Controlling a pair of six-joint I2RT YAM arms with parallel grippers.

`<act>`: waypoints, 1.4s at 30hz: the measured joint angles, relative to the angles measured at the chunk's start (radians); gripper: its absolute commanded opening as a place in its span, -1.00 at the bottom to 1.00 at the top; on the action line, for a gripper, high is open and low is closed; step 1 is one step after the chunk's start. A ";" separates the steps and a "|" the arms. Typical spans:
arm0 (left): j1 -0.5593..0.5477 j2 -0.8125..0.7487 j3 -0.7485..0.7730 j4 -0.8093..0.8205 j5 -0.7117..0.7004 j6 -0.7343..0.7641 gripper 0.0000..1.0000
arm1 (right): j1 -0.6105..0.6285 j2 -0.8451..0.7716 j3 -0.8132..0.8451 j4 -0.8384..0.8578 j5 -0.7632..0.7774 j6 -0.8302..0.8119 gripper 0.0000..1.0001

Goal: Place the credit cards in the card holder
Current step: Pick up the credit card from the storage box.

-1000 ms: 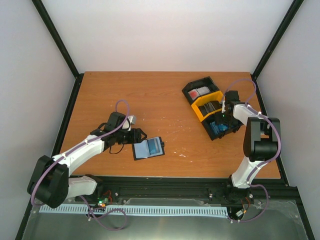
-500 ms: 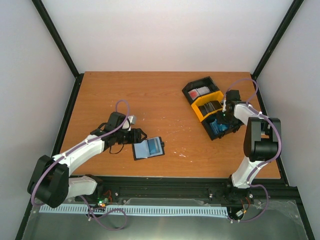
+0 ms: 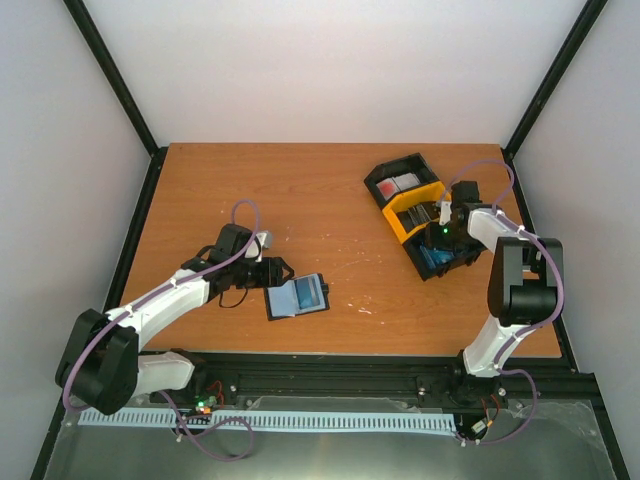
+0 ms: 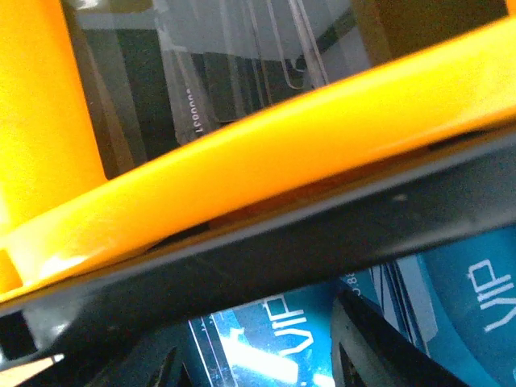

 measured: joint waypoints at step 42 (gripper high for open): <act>0.000 0.040 0.008 -0.002 -0.010 0.017 0.36 | 0.064 -0.004 -0.016 0.009 -0.010 0.021 0.07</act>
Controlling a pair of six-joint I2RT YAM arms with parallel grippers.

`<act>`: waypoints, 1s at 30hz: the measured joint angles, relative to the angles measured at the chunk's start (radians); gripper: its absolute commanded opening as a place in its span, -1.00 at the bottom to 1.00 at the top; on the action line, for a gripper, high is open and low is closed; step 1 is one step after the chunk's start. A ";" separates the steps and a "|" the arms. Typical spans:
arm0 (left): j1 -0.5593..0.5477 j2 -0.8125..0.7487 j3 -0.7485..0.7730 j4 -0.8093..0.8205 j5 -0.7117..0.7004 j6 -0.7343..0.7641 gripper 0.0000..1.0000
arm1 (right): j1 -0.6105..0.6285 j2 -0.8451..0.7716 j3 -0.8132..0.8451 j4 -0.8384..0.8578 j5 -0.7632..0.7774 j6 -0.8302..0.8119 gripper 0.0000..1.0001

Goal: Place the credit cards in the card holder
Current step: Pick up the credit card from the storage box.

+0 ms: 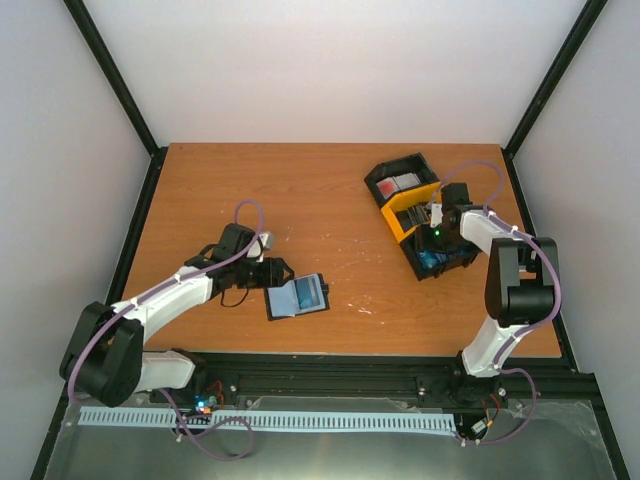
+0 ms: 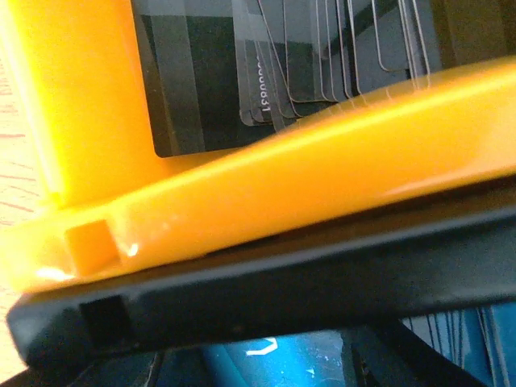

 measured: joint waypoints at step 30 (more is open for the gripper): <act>0.000 0.050 0.076 0.077 -0.090 0.010 0.44 | -0.035 0.010 -0.009 -0.023 -0.084 0.027 -0.02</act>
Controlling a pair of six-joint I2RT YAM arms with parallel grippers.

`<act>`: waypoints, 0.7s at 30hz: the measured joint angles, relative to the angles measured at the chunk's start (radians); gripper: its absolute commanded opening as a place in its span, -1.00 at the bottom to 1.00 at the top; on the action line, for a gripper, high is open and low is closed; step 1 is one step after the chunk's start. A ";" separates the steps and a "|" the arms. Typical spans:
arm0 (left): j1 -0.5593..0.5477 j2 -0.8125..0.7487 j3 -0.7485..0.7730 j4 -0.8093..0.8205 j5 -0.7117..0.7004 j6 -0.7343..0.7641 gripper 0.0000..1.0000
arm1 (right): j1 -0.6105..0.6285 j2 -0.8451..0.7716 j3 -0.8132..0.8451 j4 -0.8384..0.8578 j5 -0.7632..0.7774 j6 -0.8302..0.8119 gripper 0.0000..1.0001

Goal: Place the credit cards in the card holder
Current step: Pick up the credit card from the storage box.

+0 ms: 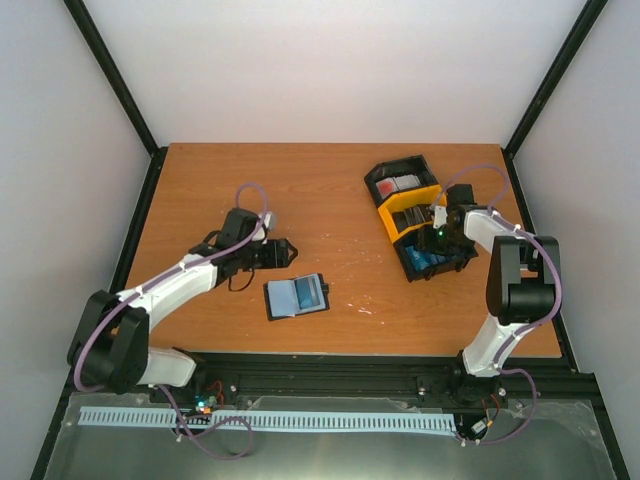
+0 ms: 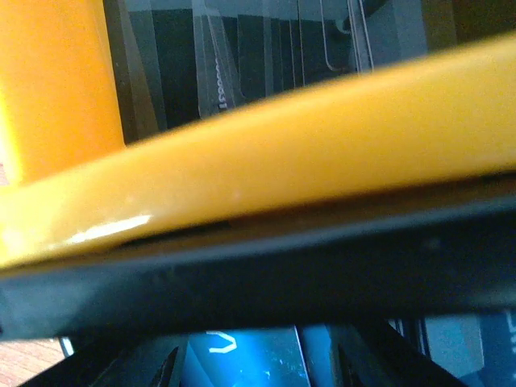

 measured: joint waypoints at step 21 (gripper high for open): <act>0.000 0.205 0.265 -0.053 -0.043 0.066 0.44 | -0.010 0.068 0.008 0.014 -0.385 -0.012 -0.05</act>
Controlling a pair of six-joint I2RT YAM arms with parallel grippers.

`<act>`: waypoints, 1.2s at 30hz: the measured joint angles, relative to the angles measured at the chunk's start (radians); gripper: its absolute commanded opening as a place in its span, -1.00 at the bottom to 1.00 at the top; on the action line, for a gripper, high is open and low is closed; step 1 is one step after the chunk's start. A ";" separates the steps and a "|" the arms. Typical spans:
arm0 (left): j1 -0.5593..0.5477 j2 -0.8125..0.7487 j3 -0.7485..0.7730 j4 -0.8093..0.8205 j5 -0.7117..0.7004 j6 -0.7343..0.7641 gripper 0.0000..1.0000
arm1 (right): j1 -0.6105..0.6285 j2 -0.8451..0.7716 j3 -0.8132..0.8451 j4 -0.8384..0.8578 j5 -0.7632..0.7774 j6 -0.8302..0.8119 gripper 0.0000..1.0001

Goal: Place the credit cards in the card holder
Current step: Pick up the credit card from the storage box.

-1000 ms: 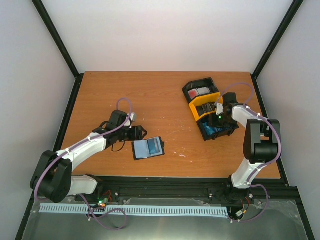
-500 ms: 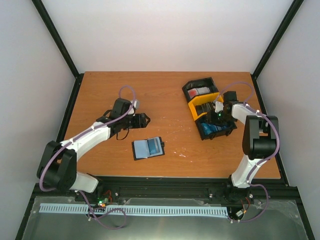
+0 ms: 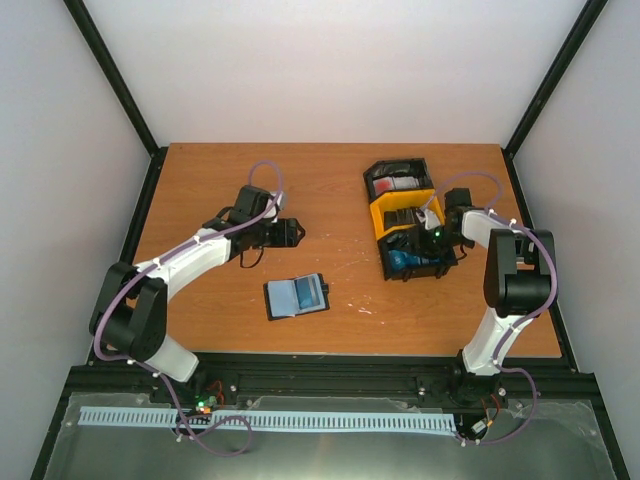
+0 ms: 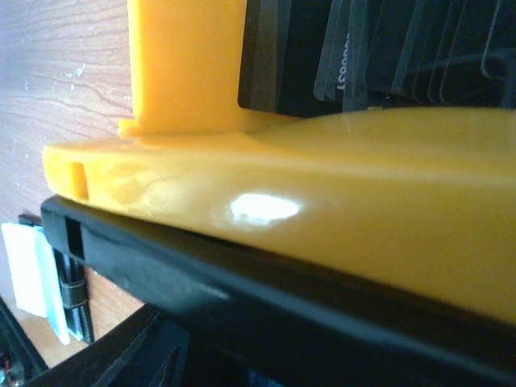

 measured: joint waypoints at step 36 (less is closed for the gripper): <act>0.000 0.008 0.000 -0.003 -0.045 0.070 0.46 | 0.090 -0.042 -0.027 -0.026 0.018 0.061 -0.38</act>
